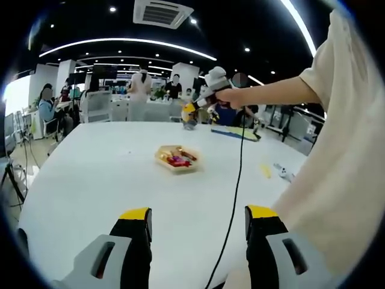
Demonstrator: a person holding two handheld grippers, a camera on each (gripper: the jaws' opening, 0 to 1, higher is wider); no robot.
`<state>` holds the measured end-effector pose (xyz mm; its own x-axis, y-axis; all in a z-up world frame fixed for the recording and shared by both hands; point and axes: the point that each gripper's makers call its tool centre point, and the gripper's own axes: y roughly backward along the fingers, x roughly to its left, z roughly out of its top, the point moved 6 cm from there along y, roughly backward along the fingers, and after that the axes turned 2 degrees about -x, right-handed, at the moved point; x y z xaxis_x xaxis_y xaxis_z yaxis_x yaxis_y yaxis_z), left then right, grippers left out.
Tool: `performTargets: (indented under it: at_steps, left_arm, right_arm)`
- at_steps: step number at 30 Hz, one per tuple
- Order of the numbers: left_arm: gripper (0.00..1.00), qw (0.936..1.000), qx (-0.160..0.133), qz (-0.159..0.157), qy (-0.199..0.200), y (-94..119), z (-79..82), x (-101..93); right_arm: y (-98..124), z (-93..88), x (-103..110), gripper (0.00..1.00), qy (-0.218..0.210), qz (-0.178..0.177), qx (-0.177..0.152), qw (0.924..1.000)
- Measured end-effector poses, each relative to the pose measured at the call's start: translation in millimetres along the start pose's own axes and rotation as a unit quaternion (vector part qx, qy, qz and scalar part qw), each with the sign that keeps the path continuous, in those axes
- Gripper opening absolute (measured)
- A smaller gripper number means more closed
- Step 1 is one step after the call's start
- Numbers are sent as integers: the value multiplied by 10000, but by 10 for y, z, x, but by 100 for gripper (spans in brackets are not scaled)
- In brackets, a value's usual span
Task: Place the target food into the container with the food tongs after gripping and lifting it, then release it inside without dropping or visibly crushing the food.
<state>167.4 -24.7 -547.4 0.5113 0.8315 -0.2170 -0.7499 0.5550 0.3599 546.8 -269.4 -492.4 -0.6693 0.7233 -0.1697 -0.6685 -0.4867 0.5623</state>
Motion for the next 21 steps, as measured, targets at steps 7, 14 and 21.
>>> performTargets:
  at_steps: [7,14,21]
  left_arm:
    - [62,10000,2,-19,-6,-10,2,-3]
    - [62,10000,-5,-29,-14,-16,7,2]
    - [62,10000,-5,-34,-9,-17,-1,-4]
  right_arm:
    - [3,8,-20,30,6,-25,-7,10000]
    - [6,10,-17,30,-8,-11,-14,10000]
    - [17,7,-1,30,-42,32,-45,10000]
